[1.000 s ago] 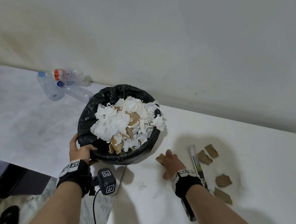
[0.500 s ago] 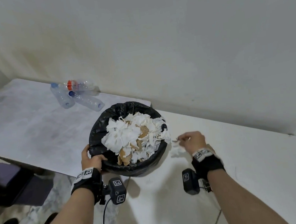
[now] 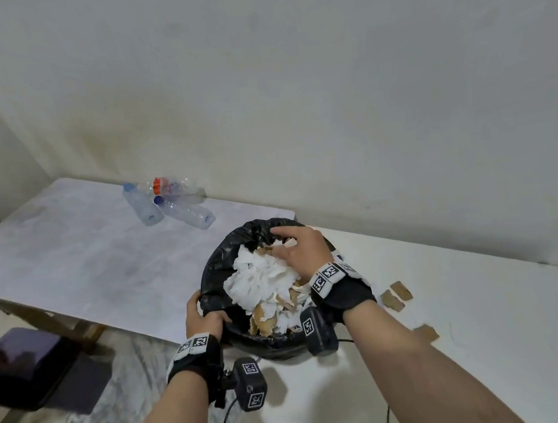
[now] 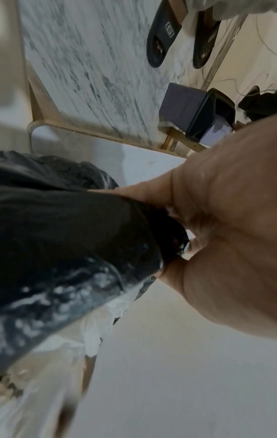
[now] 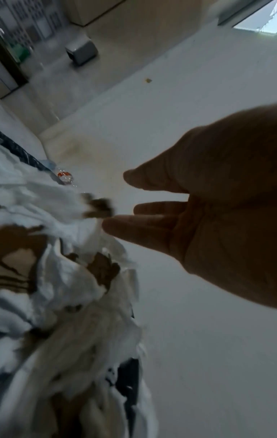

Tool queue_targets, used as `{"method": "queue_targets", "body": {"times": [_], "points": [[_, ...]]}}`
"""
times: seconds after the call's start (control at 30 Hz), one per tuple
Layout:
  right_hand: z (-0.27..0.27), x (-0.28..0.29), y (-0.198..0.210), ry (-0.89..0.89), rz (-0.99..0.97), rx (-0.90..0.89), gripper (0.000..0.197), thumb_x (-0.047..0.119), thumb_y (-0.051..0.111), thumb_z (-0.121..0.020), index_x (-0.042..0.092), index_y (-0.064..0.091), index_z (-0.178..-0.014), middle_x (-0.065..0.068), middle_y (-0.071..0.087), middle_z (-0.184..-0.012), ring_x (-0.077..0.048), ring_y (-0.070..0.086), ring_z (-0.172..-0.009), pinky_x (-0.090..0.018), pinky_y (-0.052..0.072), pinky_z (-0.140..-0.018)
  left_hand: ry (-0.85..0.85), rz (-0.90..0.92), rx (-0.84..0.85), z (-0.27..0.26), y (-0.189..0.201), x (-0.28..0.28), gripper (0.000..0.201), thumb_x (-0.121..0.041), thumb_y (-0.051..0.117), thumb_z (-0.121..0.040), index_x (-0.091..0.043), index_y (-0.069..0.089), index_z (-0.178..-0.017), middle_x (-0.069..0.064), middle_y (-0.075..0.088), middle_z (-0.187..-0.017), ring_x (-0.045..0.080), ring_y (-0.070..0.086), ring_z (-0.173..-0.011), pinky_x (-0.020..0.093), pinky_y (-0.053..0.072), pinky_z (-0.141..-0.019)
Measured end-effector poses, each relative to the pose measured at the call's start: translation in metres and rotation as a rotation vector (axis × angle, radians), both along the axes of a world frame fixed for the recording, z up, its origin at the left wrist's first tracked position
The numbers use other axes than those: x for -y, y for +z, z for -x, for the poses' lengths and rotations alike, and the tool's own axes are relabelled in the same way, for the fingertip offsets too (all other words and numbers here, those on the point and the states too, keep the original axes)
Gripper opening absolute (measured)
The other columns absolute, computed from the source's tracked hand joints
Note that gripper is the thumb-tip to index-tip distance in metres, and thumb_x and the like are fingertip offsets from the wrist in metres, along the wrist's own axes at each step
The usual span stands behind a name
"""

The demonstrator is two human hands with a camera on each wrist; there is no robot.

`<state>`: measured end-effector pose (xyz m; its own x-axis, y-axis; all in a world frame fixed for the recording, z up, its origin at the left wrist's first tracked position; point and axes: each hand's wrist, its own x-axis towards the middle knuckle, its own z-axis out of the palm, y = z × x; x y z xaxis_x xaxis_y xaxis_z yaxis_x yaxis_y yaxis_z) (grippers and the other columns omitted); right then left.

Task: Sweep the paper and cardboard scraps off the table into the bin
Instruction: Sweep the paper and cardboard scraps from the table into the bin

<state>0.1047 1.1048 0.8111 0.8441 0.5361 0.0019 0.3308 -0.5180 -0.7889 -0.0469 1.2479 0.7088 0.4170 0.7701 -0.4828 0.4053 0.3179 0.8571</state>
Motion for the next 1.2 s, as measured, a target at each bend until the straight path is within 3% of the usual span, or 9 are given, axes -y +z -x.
{"method": "queue_targets", "body": {"times": [0.07,0.13,0.27,0.4,0.6,0.73,0.87,1.0,1.2], "points": [[-0.002,0.007,0.003,-0.016,-0.003,-0.016,0.041,0.026,0.070,-0.082,0.031,0.063,-0.123,0.001,0.065,-0.123,-0.014,0.063,-0.095,-0.030,0.048,-0.097,-0.005,0.004,0.008,0.001,0.002,0.000,0.085,0.012,0.057,-0.068,-0.035,0.047,-0.138,0.015,0.061,-0.115,0.038,0.060,-0.098,0.050,0.058,-0.081],[-0.009,0.021,0.010,-0.086,-0.025,-0.013,0.036,0.024,0.069,-0.083,0.028,0.065,-0.118,0.002,0.068,-0.115,-0.014,0.064,-0.093,-0.034,0.051,-0.095,-0.010,-0.002,0.005,0.001,0.001,-0.002,0.086,0.011,0.058,-0.067,-0.037,0.047,-0.138,0.015,0.061,-0.117,0.038,0.061,-0.099,0.053,0.058,-0.083],[-0.019,0.068,0.010,-0.257,-0.023,0.066,0.012,0.017,0.066,-0.079,0.027,0.072,-0.084,0.004,0.071,-0.081,-0.017,0.067,-0.074,-0.037,0.057,-0.078,-0.028,-0.007,0.013,0.002,-0.001,-0.005,0.087,0.011,0.058,-0.068,-0.037,0.045,-0.139,0.015,0.060,-0.119,0.038,0.060,-0.097,0.054,0.057,-0.083],[-0.014,0.117,-0.026,-0.406,0.100,0.028,0.026,0.016,0.060,-0.077,0.039,0.060,-0.063,0.007,0.068,-0.071,-0.022,0.069,-0.071,-0.036,0.057,-0.073,-0.039,-0.025,0.019,0.002,-0.004,-0.004,0.086,0.011,0.059,-0.069,-0.038,0.044,-0.139,0.015,0.061,-0.118,0.039,0.061,-0.097,0.055,0.058,-0.082],[0.021,0.152,-0.079,-0.450,0.282,-0.056,0.020,0.008,0.054,-0.085,0.018,0.071,-0.089,0.004,0.059,-0.080,-0.025,0.064,-0.092,-0.023,0.042,-0.073,-0.056,0.002,0.055,0.002,-0.011,-0.002,0.085,0.012,0.057,-0.074,-0.039,0.042,-0.141,0.016,0.061,-0.117,0.040,0.063,-0.086,0.058,0.059,-0.073],[0.041,0.156,-0.116,-0.352,0.418,-0.169,0.024,0.008,0.061,-0.082,0.019,0.068,-0.102,-0.005,0.066,-0.100,-0.024,0.064,-0.098,-0.024,0.046,-0.075,-0.057,0.009,0.050,0.000,-0.016,-0.001,0.086,0.011,0.057,-0.074,-0.041,0.041,-0.140,0.016,0.061,-0.120,0.041,0.064,-0.087,0.059,0.059,-0.073],[0.062,0.143,-0.164,-0.028,0.680,-0.324,0.077,0.017,0.077,-0.072,0.026,0.040,-0.139,-0.009,0.041,-0.133,-0.029,0.045,-0.126,-0.035,0.045,-0.099,-0.060,0.015,0.042,-0.002,-0.022,-0.004,0.086,0.012,0.055,-0.074,-0.040,0.042,-0.141,0.012,0.059,-0.119,0.042,0.064,-0.092,0.059,0.059,-0.075],[0.082,0.126,-0.204,0.096,0.787,-0.349,0.107,0.021,0.080,-0.064,0.036,0.014,-0.147,-0.006,0.016,-0.144,-0.032,0.019,-0.137,-0.049,0.042,-0.102,-0.045,0.039,0.052,-0.003,-0.028,-0.007,0.086,0.014,0.054,-0.074,-0.041,0.043,-0.139,0.009,0.061,-0.110,0.034,0.063,-0.083,0.060,0.058,-0.078],[0.075,0.107,-0.218,-0.115,0.726,-0.036,0.079,0.015,0.065,-0.079,0.029,0.022,-0.144,-0.005,0.025,-0.140,-0.028,0.032,-0.130,-0.040,0.046,-0.095,-0.003,0.041,0.057,-0.006,-0.033,-0.024,0.087,0.011,0.056,-0.070,-0.045,0.044,-0.136,0.010,0.060,-0.126,0.037,0.065,-0.090,0.053,0.060,-0.072]]}}
